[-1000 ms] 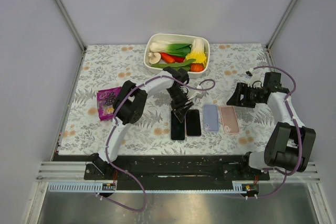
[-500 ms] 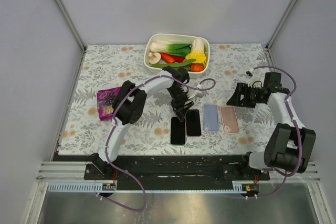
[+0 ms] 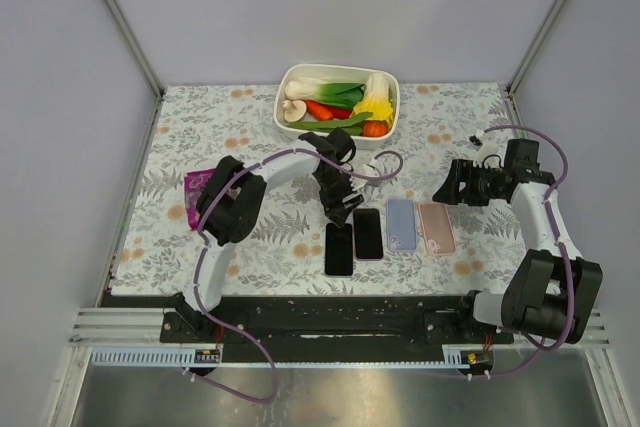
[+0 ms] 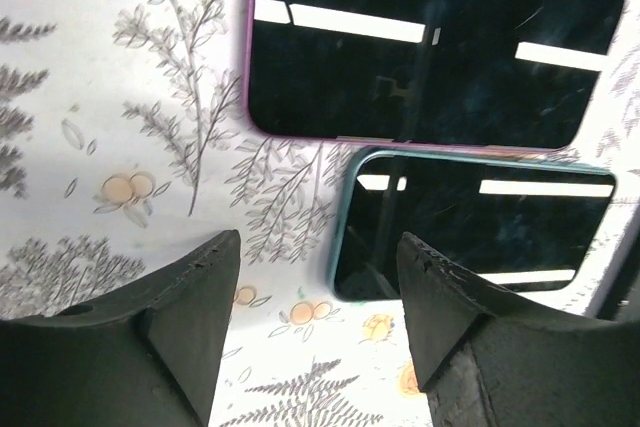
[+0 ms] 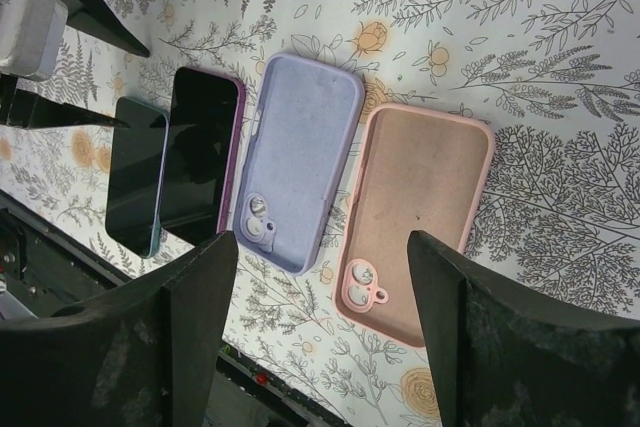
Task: Take the phone out of the phone case
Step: Place the phone at the center of the board.
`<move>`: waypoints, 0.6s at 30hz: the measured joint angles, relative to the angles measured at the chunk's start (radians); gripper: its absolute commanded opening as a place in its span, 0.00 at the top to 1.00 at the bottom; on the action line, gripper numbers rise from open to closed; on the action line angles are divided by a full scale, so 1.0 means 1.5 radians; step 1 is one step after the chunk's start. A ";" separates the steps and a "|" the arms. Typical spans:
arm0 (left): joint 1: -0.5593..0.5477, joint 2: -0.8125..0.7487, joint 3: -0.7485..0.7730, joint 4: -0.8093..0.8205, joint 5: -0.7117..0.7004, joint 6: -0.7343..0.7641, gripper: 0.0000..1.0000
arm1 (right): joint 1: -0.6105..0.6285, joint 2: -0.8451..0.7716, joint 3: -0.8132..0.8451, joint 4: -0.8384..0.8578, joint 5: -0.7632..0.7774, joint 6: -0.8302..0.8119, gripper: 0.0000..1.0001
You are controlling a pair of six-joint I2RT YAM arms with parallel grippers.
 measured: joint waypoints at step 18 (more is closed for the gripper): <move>0.012 -0.253 -0.199 0.222 -0.104 -0.090 0.01 | 0.000 -0.104 -0.016 0.001 0.107 -0.060 0.18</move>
